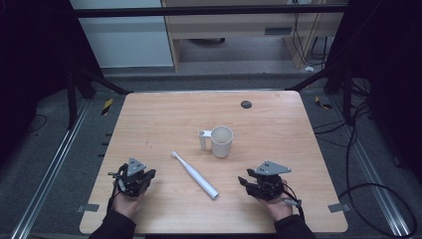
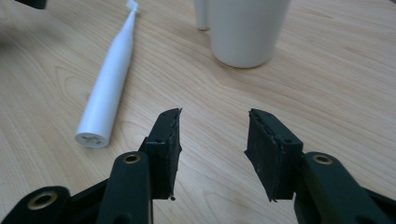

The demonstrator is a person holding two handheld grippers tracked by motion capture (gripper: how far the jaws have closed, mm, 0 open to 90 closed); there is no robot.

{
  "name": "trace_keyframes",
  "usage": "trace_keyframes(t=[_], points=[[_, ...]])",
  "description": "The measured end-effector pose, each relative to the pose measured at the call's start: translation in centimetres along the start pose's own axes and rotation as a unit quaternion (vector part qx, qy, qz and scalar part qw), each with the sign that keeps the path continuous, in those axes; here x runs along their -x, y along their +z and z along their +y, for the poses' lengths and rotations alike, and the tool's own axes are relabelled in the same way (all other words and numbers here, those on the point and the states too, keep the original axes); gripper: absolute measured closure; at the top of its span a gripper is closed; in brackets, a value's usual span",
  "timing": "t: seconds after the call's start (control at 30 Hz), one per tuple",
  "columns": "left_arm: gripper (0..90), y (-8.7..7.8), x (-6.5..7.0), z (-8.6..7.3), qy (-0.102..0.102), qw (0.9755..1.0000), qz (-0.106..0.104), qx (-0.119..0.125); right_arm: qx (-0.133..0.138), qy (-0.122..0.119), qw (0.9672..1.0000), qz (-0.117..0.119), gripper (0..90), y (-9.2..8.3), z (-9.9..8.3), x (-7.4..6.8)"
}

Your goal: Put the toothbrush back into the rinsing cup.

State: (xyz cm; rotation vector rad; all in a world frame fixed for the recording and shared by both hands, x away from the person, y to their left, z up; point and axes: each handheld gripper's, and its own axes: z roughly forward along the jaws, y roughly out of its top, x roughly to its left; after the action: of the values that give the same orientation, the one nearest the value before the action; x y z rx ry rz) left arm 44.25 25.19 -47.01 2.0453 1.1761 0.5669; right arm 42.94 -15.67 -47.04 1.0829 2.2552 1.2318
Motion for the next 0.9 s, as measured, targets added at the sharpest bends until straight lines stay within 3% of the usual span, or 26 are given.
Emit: trace_keyframes(t=[0.33, 0.53, 0.8, 0.9], points=[[88.8, 2.0, 2.0, 1.3, 0.015, 0.9992, -0.035, -0.006, -0.019, -0.023, 0.9985, 0.045, 65.6, 2.6, 1.0, -2.5], [88.9, 3.1, 3.3, 1.8, 0.026, 0.9981, -0.054, -0.015, -0.032, -0.031, 0.9976, 0.053, 71.7, 4.2, 1.1, -3.8], [88.8, 4.6, 4.6, 2.6, 0.046, 0.997, -0.057, -0.026, -0.049, -0.041, 0.9958, 0.065, 80.9, 5.5, 1.2, -4.8], [88.9, 5.0, 4.8, 2.8, 0.044, 0.9968, -0.059, -0.029, -0.052, -0.043, 0.9953, 0.07, 84.5, 5.8, 1.1, -5.0]])
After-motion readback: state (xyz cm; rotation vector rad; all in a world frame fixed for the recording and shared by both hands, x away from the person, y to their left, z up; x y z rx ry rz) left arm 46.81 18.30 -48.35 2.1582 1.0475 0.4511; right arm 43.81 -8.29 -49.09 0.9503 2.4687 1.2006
